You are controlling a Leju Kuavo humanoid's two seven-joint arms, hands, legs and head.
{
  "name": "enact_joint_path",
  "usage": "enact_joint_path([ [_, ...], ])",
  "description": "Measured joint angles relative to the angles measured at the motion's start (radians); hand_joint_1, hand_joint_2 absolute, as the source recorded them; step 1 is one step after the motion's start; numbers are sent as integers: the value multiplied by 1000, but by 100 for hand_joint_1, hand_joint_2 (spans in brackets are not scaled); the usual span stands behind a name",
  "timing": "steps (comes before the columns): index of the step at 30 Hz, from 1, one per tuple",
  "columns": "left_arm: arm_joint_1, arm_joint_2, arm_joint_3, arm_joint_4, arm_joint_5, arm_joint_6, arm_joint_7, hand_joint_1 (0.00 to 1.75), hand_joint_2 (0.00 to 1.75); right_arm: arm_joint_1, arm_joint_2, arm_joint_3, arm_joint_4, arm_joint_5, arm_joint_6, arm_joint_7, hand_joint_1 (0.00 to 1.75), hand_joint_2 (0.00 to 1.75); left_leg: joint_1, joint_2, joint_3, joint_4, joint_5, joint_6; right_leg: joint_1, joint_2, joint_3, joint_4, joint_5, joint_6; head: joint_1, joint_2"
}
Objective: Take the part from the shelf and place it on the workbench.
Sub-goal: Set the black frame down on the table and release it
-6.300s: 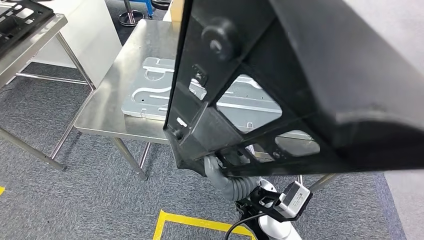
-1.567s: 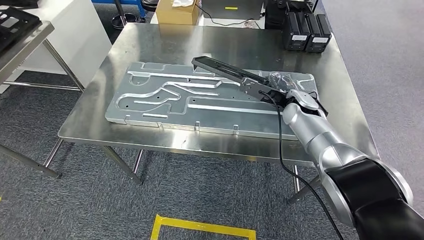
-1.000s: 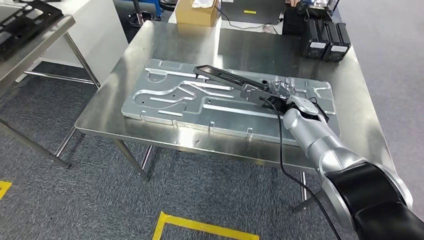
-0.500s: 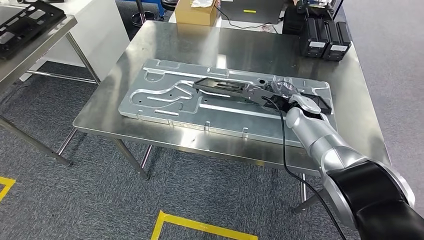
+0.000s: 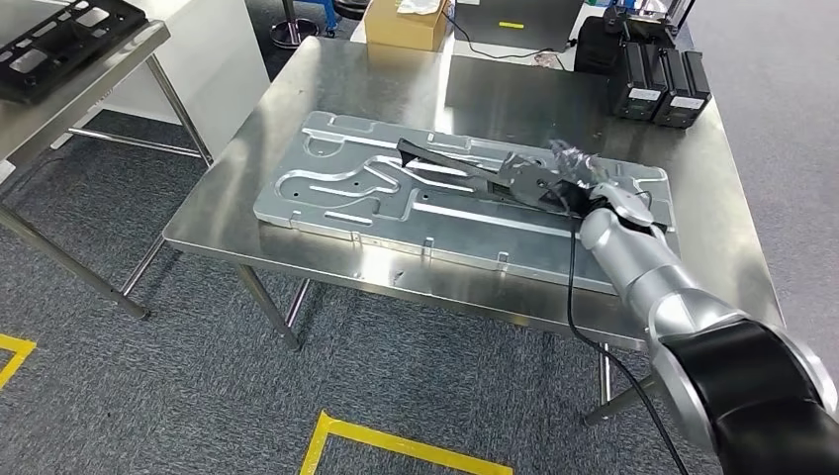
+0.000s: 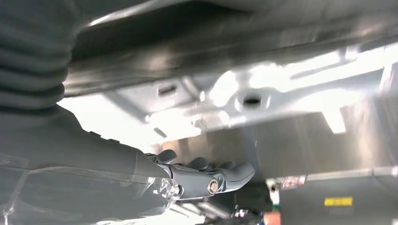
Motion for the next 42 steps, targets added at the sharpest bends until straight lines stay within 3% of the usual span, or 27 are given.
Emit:
enact_joint_path([
  [1, 0, 1, 0, 0, 0, 2, -4, 0, 0, -5, -7, -10, -1, -7, -5, 0, 0, 0, -2, -1, -3, 4, -2, -4, 1, 1, 11, -26, 3, -4, 0, 0],
  [5, 3, 4, 0, 0, -1, 11, -19, 0, 0, -20, -38, -62, -6, -45, -14, -11, 0, 0, -3, -1, -11, 17, -14, -22, 2, 0, 11, -35, 3, -31, -1, 0],
  [7, 3, 5, 0, 0, -2, 15, -25, 0, 0, -34, -53, -90, -10, -62, -15, -21, 0, 0, 0, 3, -45, 95, -61, -31, 0, -1, 13, -39, 4, -41, -2, 0],
  [9, 4, 5, 0, 0, -1, 17, -30, 0, 0, -42, -69, -114, -11, -73, -18, -27, 0, 0, 2, 5, -108, 231, -120, -35, 2, -2, 13, -39, 4, -45, -2, 0],
  [10, 4, 6, 0, 0, -1, 18, -32, 0, 0, -43, -77, -124, -11, -76, -19, -27, 0, 0, 3, 5, -132, 281, -133, -35, 4, -2, 13, -39, 4, -45, -2, 0],
  [11, 5, 7, 0, 0, 0, 19, -34, 0, 0, -44, -82, -132, -12, -81, -20, -27, 0, 0, 3, 5, -141, 295, -127, -34, 5, -2, 13, -38, 4, -45, -2, 0],
  [12, 5, 8, 0, 0, 1, 20, -37, 0, 0, -46, -88, -141, -12, -89, -17, -27, 0, 0, 3, 5, -131, 271, -104, -31, 6, -1, 14, -38, 3, -45, -2, 0],
  [14, 4, 10, 0, 0, 4, 23, -44, 0, 0, -54, -96, -166, -13, -113, -2, -30, 0, 0, 0, 6, -70, 138, -35, -18, 8, 0, 17, -38, 3, -44, -2, 0],
  [16, 3, 12, 0, 0, 6, 27, -51, 0, 0, -65, -105, -199, -14, -144, 16, -35, 0, 0, -6, 7, -20, 30, -1, -6, 10, 0, 15, -37, 4, -37, -2, 0],
  [19, 4, 15, 0, 0, 8, 30, -60, 0, 0, -70, -117, -247, -14, -172, 28, -43, 0, 0, -9, 5, -12, 2, 6, 4, 9, -2, 14, -44, 9, -17, -1, 0],
  [21, 5, 15, 0, 0, 9, 31, -63, 0, 0, -73, -125, -271, -14, -181, 31, -50, 0, 0, -6, 5, -7, -15, 18, 14, 8, -1, 5, -24, -8, -8, 0, 0],
  [24, 4, 15, 0, 0, 9, 32, -63, 0, 0, -68, -135, -297, -14, -210, 34, -91, 0, 0, -6, 5, -5, -25, 26, 23, 6, 0, -66, 133, -94, 0, 1, 0],
  [25, 5, 15, 0, 0, 9, 33, -61, 0, 0, -61, -137, -305, -14, -228, 37, -123, 0, 0, -6, 5, -6, -24, 26, 23, 6, 0, -91, 187, -112, 3, 1, 0],
  [26, 5, 15, 0, 0, 10, 34, -59, 0, 0, -50, -137, -314, -15, -249, 42, -162, 0, 0, -7, 5, -6, -23, 25, 23, 5, 0, -102, 210, -112, 5, 1, 0],
  [27, 6, 15, 0, 0, 11, 35, -56, 0, 0, -39, -136, -327, -20, -278, 51, -214, 0, 0, -6, 4, -6, -21, 24, 23, 4, 0, -95, 196, -93, 6, 1, 0],
  [30, 4, 15, 0, 0, 17, 39, -45, 0, 0, -12, -125, -380, -47, -370, 80, -365, 0, 0, -8, 2, -9, -7, 15, 14, 4, 0, -6, 18, -9, 3, 1, 0],
  [32, 2, 14, 2, 0, 21, 42, -38, 0, 0, 16, -112, -411, -76, -433, 118, -440, 0, 0, -10, 1, -14, -1, 11, 6, 9, 0, 23, -42, 0, -7, 0, 0],
  [35, 2, 12, 8, 0, 28, 45, -29, 0, 0, 137, -74, -432, -215, -583, 202, -539, 0, 0, -8, 0, -13, 1, 5, -10, 12, 0, 28, -49, 1, -26, 0, 0],
  [37, 2, 11, 15, 0, 35, 49, -24, 0, 0, 244, -40, -423, -348, -658, 216, -545, 0, 87, -6, 2, -33, 53, -31, -21, 7, -2, 34, -56, 2, -39, -1, 0],
  [39, 1, 10, 22, 0, 44, 53, -19, 0, 0, 351, -8, -393, -481, -696, 210, -532, 0, 175, -3, 4, -90, 176, -92, -28, 7, -3, 36, -57, 0, -48, -2, 0],
  [41, 2, 10, 30, 0, 54, 58, -12, 0, 0, 452, 20, -348, -598, -704, 194, -516, 0, 175, -1, 5, -136, 268, -119, -33, 8, -4, 36, -56, -1, -50, -2, 0],
  [42, 2, 10, 35, 0, 59, 61, -10, 0, 0, 496, 31, -324, -646, -701, 182, -510, 0, 175, 0, 5, -135, 264, -106, -33, 8, -5, 36, -56, -2, -50, -2, 0],
])
